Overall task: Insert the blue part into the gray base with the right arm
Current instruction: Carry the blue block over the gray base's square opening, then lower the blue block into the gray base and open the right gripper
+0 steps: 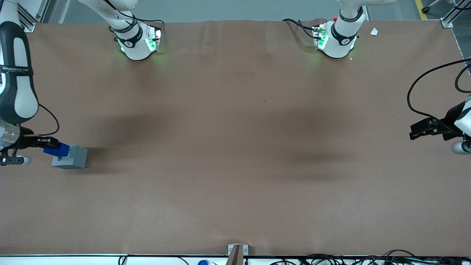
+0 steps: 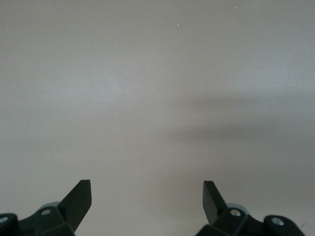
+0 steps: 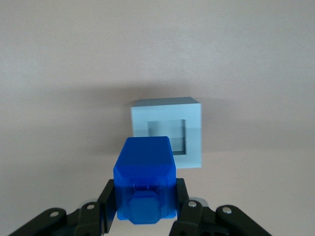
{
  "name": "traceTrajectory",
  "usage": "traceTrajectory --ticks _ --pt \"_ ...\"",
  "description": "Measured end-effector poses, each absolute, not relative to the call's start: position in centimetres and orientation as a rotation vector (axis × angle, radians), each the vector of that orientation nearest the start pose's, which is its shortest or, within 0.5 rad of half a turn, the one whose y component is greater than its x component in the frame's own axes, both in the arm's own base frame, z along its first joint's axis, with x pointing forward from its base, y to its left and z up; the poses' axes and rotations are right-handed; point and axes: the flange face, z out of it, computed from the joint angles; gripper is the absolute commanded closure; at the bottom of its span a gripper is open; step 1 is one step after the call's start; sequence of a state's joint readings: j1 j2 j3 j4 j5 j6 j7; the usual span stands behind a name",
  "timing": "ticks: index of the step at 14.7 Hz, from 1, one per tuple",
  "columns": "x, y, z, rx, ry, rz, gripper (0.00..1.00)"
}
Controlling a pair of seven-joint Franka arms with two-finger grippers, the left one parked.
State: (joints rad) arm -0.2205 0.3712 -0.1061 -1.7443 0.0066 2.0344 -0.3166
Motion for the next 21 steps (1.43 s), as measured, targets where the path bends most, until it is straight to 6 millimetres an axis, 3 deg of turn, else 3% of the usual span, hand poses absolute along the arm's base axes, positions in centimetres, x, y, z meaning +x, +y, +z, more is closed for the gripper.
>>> traceTrajectory --ticks 6,15,21 --pt "61.2 -21.3 35.8 -3.164 -0.020 0.059 0.98" --pt "61.4 -21.5 32.8 -3.159 -0.027 0.094 0.98" --pt "61.4 -21.5 32.2 -3.156 -0.028 0.107 0.98"
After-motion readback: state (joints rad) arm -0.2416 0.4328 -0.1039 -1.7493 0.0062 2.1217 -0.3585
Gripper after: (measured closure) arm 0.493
